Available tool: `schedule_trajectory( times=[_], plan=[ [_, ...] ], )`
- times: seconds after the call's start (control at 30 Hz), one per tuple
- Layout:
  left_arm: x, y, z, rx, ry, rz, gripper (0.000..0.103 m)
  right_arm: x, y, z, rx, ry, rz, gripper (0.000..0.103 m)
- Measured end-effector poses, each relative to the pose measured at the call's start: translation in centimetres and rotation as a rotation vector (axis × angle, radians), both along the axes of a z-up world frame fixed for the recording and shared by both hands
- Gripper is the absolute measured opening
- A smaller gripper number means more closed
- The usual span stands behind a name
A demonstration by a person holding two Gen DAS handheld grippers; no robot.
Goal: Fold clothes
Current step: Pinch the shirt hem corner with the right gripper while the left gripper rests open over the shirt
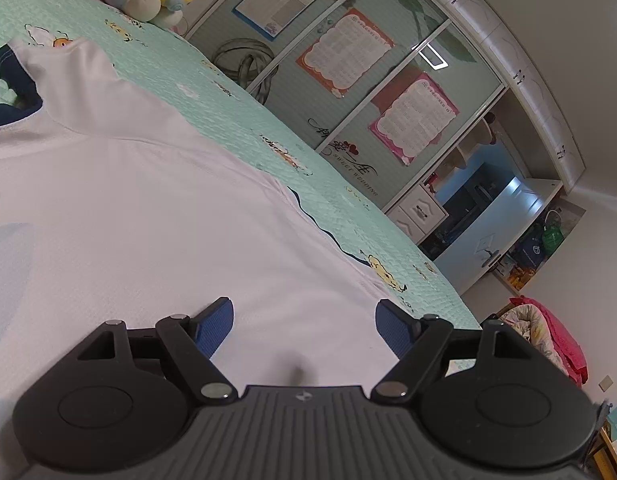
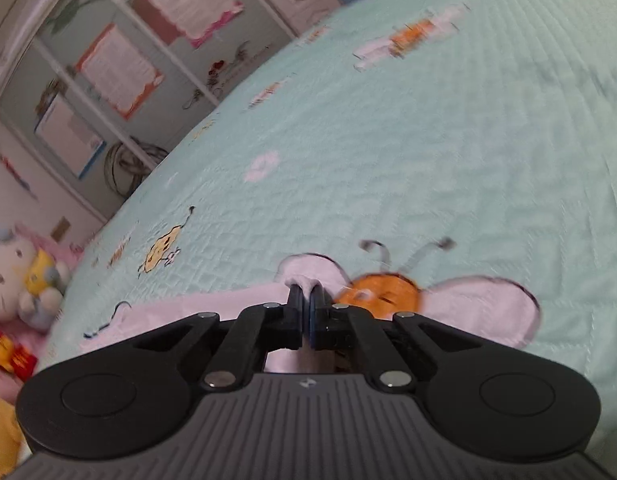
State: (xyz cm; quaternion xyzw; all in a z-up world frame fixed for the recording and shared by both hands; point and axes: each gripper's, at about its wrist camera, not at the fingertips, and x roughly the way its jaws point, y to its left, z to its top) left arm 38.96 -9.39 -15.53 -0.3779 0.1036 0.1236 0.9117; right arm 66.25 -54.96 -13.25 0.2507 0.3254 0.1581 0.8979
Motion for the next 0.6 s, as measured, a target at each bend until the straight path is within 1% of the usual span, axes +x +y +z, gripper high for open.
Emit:
schedule_trajectory(
  times=[0.07, 0.1, 0.2, 0.33, 0.37, 0.47, 0.5, 0.53, 0.6],
  plan=[
    [-0.1, 0.0, 0.0, 0.0, 0.001, 0.0, 0.081, -0.3, 1.1, 2.0, -0.058, -0.097, 0.0, 0.001],
    [-0.1, -0.1, 0.0, 0.001, 0.002, 0.0, 0.081, -0.4, 1.4, 2.7, -0.08, -0.126, -0.011, 0.001],
    [-0.1, -0.2, 0.1, 0.003, 0.004, 0.0, 0.081, 0.8, 1.7, 2.5, -0.188, -0.09, -0.066, 0.001],
    [0.0, -0.2, 0.1, 0.004, 0.005, -0.001, 0.081, 1.7, 2.7, 0.1, -0.273, -0.006, -0.058, 0.001],
    [0.0, -0.2, 0.1, 0.005, 0.006, -0.001, 0.081, 1.6, 2.6, -0.4, -0.268, -0.009, -0.064, 0.001],
    [0.0, -0.2, 0.1, 0.006, 0.007, -0.001, 0.081, 1.2, 1.6, -0.7, -0.191, -0.003, -0.076, 0.001],
    [0.0, -0.2, 0.1, 0.007, 0.008, -0.001, 0.081, 0.9, 1.0, -0.7, -0.158, 0.004, -0.083, 0.004],
    [0.0, -0.2, 0.1, 0.009, 0.009, -0.001, 0.082, 0.2, 0.4, -0.4, -0.119, 0.007, -0.107, 0.015],
    [0.1, -0.3, 0.1, 0.01, 0.01, -0.001, 0.082, -1.8, -0.7, 0.1, -0.045, 0.002, -0.147, 0.025]
  ],
)
